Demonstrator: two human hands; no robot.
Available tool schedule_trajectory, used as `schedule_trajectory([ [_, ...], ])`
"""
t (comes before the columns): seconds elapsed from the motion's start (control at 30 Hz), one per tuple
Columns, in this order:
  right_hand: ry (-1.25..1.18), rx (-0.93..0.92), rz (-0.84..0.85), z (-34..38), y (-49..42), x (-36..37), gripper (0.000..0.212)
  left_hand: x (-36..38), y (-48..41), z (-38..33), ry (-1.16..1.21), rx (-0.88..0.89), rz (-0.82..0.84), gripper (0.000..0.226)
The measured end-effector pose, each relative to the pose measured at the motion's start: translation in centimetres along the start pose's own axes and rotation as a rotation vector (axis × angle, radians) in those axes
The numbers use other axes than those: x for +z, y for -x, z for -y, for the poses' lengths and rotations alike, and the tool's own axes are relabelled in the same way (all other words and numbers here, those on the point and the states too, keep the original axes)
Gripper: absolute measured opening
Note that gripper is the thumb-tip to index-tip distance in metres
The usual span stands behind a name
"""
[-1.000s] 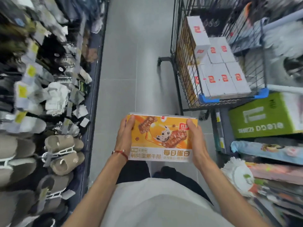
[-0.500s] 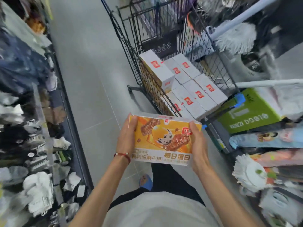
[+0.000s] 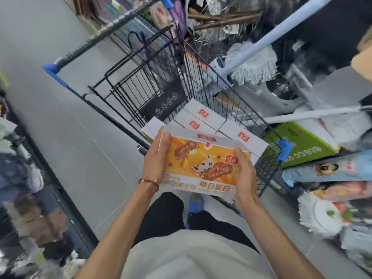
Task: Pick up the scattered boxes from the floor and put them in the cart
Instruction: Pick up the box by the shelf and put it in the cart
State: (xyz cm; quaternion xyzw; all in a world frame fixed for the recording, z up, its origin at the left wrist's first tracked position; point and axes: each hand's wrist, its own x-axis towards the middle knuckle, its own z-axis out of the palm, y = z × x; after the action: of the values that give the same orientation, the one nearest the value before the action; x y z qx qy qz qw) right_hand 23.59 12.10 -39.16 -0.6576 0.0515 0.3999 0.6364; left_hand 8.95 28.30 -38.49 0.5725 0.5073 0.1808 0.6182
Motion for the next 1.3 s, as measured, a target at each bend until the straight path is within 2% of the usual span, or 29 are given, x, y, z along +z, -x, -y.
schedule_trajectory([
  [0.1,-0.023,-0.015,-0.040,1.3,-1.9,1.7,0.049,0.2,-4.3,-2.6,-0.008,0.043,0.095,0.081],
  [0.2,-0.054,-0.030,-0.094,2.2,-4.0,3.6,0.055,0.3,-9.1,-4.2,0.043,0.011,0.198,0.082],
  [0.43,-0.111,-0.060,-0.294,3.7,-7.3,8.3,0.049,-0.2,-18.1,-7.6,-0.008,0.032,0.471,0.065],
  [0.6,-0.148,-0.051,-0.402,3.8,-9.9,11.3,0.061,-0.6,-22.9,-8.7,-0.129,0.041,0.523,0.077],
  [0.77,-0.114,-0.052,-0.425,3.4,-11.8,13.2,0.053,-1.2,-26.4,-8.2,-0.182,0.002,0.562,0.048],
  [0.87,-0.073,-0.035,-0.431,2.6,-12.6,14.0,0.071,-1.6,-28.1,-7.0,-0.233,-0.030,0.577,0.054],
  [1.03,-0.023,0.052,-0.421,0.4,-14.0,14.6,0.063,-2.1,-29.8,-4.5,-0.333,-0.098,0.609,0.057],
  [1.13,0.006,0.137,-0.379,-1.5,-14.2,14.7,0.074,-2.6,-30.5,-2.4,-0.388,-0.173,0.620,0.056],
  [1.3,0.035,0.213,-0.373,-3.9,-14.4,15.2,0.078,-3.1,-30.2,0.0,-0.544,-0.216,0.580,0.052],
])
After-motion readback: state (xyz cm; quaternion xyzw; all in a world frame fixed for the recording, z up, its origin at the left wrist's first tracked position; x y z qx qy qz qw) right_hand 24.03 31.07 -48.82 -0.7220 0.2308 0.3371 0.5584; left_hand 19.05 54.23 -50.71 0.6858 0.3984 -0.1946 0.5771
